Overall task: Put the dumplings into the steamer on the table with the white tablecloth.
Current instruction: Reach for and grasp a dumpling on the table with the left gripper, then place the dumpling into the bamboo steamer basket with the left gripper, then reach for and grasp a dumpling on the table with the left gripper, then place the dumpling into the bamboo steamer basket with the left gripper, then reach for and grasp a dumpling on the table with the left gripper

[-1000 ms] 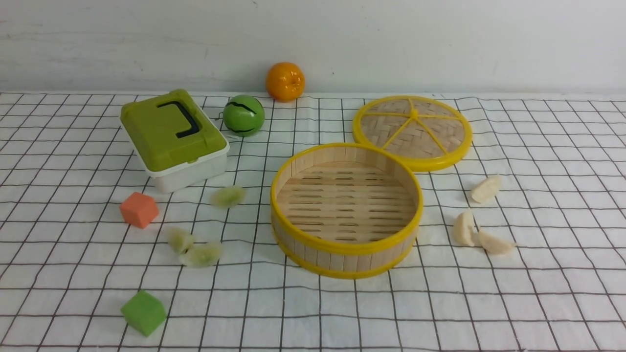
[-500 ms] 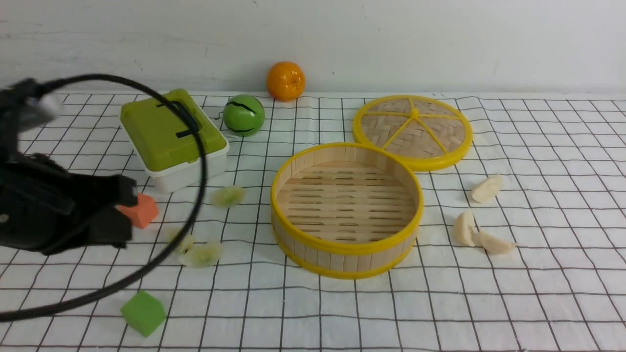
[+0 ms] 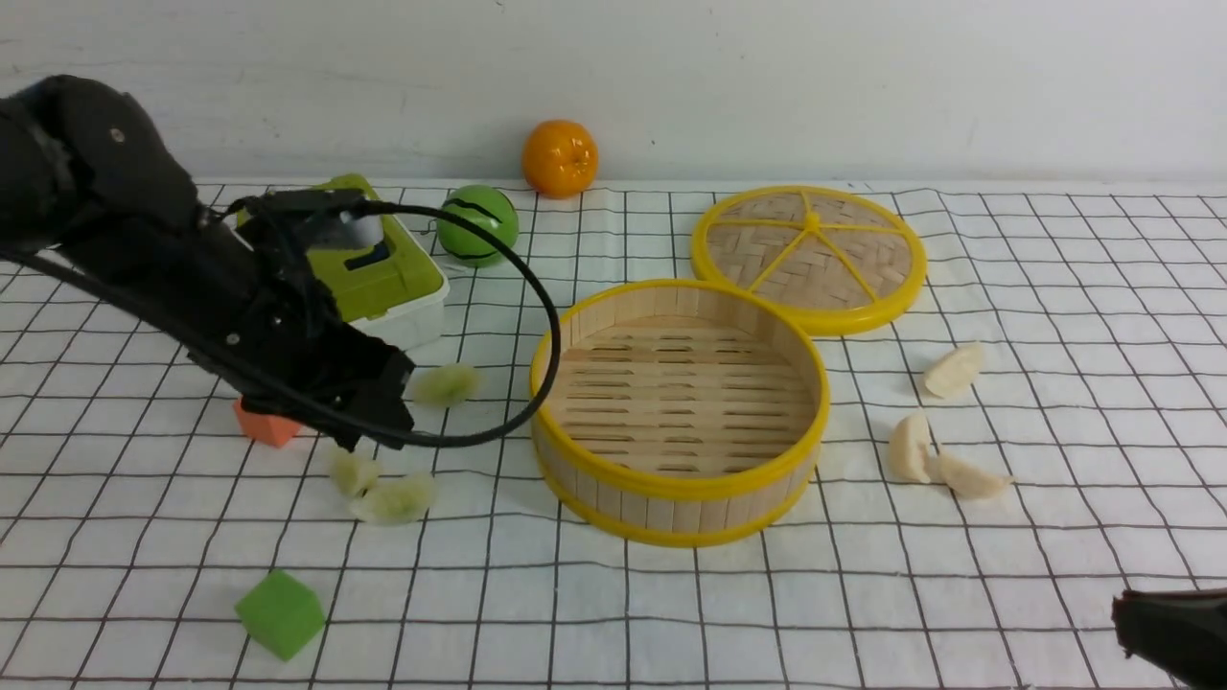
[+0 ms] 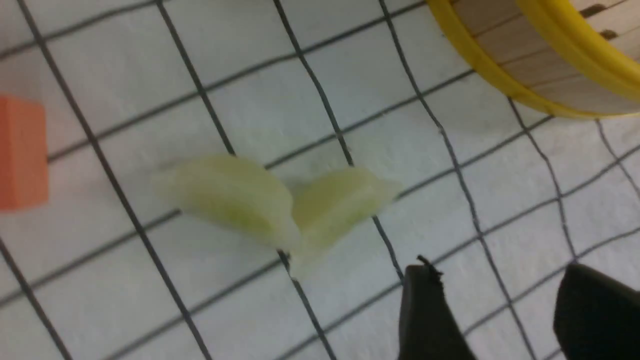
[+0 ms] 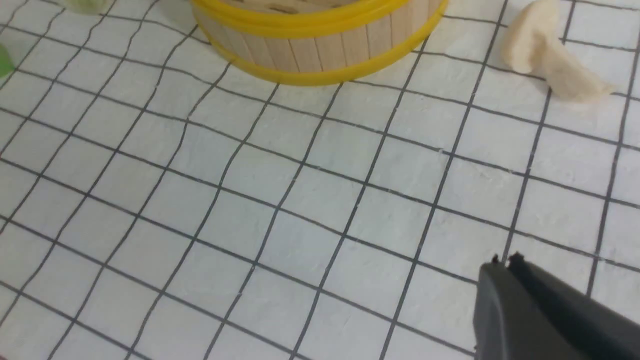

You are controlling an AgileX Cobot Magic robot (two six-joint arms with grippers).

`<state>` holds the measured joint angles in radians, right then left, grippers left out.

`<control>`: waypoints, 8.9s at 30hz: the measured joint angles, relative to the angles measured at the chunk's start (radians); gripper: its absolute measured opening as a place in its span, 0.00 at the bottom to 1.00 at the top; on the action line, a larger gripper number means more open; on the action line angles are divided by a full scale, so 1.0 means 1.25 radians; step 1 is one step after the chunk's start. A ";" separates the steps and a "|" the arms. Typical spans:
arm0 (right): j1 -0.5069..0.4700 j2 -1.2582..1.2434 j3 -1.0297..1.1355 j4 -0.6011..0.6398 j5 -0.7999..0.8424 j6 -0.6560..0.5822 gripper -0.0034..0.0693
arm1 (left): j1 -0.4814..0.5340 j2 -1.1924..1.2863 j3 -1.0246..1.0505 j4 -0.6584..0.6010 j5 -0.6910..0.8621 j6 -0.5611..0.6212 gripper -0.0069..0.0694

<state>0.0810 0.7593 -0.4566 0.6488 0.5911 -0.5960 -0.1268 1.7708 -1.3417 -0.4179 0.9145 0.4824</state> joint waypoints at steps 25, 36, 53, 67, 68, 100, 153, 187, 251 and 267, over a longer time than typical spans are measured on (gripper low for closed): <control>0.071 0.000 0.008 0.021 -0.048 -0.006 0.06 | -0.101 0.174 -0.065 0.245 -0.058 -0.084 0.18; 0.071 -0.001 0.008 0.021 -0.050 -0.006 0.06 | -0.101 0.130 -0.209 0.246 0.074 -0.281 0.07; 0.071 -0.001 0.008 0.021 -0.057 -0.006 0.09 | -0.112 0.198 -0.219 0.270 0.135 -0.450 0.40; 0.071 -0.001 0.008 0.026 -0.061 -0.006 0.09 | -0.112 0.290 -0.220 0.252 0.109 -0.441 0.41; 0.071 -0.001 0.008 0.026 -0.061 -0.006 0.09 | -0.112 0.288 -0.220 0.252 0.111 -0.441 0.41; 0.071 -0.001 0.021 0.026 -0.087 -0.006 0.12 | -0.311 0.484 -0.687 0.370 0.043 -0.641 0.41; 0.071 -0.001 0.021 0.013 -0.050 -0.006 0.17 | -0.106 0.476 -0.557 0.343 0.050 -0.171 0.54; 0.071 -0.001 0.021 0.002 -0.074 0.004 0.20 | -0.338 0.448 -0.699 0.286 -0.017 -0.819 0.39; 0.071 -0.001 0.021 0.026 -0.084 0.006 0.25 | 0.044 -0.005 0.108 0.187 -0.150 -0.721 0.53; 0.071 -0.001 0.021 0.029 -0.086 0.006 0.26 | -0.029 0.116 0.017 0.251 -0.212 -0.795 0.53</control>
<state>0.1696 0.7585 -0.4306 0.6855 0.4837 -0.5885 -0.1626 1.9161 -1.3201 -0.1039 0.6491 -0.5114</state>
